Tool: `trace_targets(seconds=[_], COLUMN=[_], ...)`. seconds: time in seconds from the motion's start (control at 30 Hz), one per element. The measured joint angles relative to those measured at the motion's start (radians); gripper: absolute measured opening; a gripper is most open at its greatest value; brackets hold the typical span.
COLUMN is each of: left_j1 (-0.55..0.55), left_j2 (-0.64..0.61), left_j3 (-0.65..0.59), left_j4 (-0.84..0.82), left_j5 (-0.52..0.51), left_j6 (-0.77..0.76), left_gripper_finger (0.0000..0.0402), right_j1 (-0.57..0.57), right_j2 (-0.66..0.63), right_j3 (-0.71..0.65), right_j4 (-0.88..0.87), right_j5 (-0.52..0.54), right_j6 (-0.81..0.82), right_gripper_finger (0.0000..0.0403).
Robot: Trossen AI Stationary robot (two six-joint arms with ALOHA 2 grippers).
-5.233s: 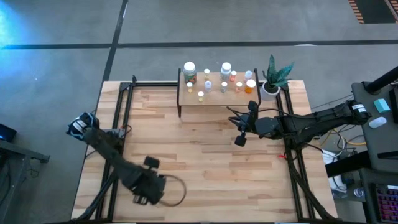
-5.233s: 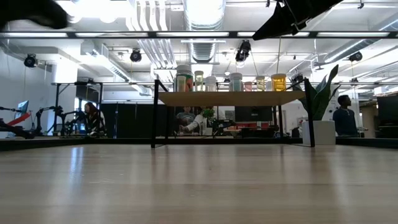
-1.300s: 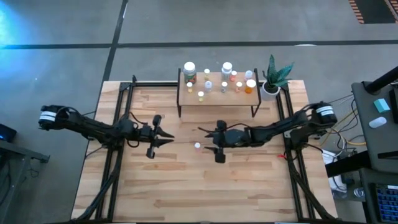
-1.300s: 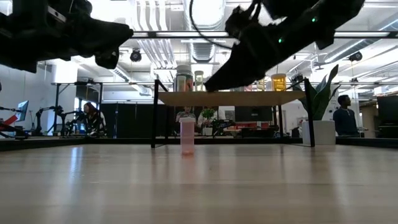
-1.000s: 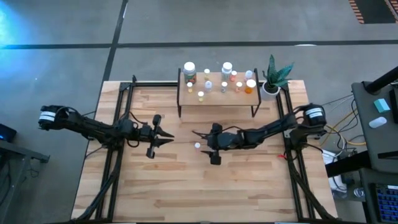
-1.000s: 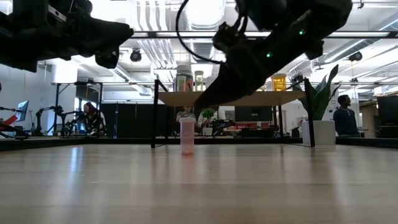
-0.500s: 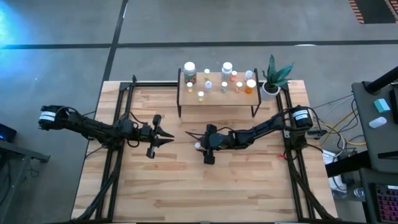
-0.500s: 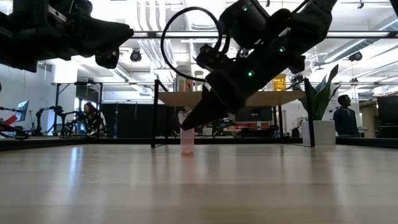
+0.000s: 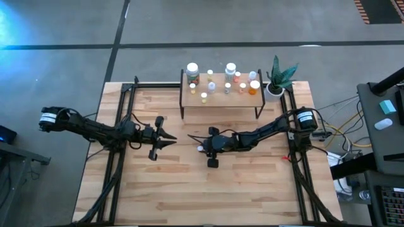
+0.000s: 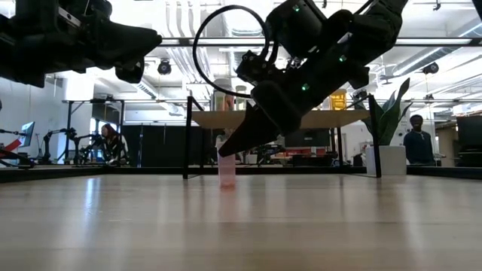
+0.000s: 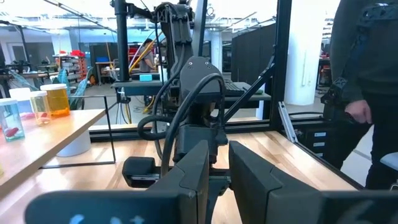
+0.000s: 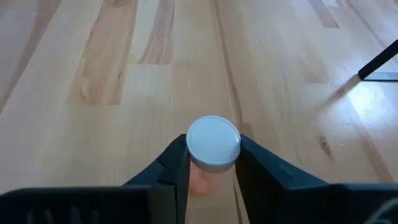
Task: Pick and place medicine bottles onto shelf by color
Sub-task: Put the pink pill bottle on the shelf
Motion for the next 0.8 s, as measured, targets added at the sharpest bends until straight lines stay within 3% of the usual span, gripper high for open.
trace_targets(seconds=[0.13, 0.3, 0.63, 0.8], left_j1=[0.000, 0.000, -0.001, -0.001], left_j2=[0.000, 0.000, 0.000, 0.000], left_j3=[0.000, 0.000, 0.000, 0.000], left_j4=[0.000, -0.002, -0.002, -0.001], left_j5=[0.000, 0.000, 0.000, 0.000], left_j6=[0.000, 0.000, -0.001, -0.001], left_gripper_finger=[0.0044, 0.0044, 0.0044, 0.0044], right_j1=[0.000, 0.000, -0.052, -0.179], right_j2=[-0.027, -0.185, -0.597, -0.667], right_j3=[0.000, 0.001, 0.002, 0.001], right_j4=[-0.010, -0.131, -0.421, -0.489], right_j5=[-0.001, 0.019, 0.335, 0.350], right_j6=[-0.012, -0.001, 0.001, 0.031], right_gripper_finger=[0.0102, 0.0118, 0.0112, 0.0119])
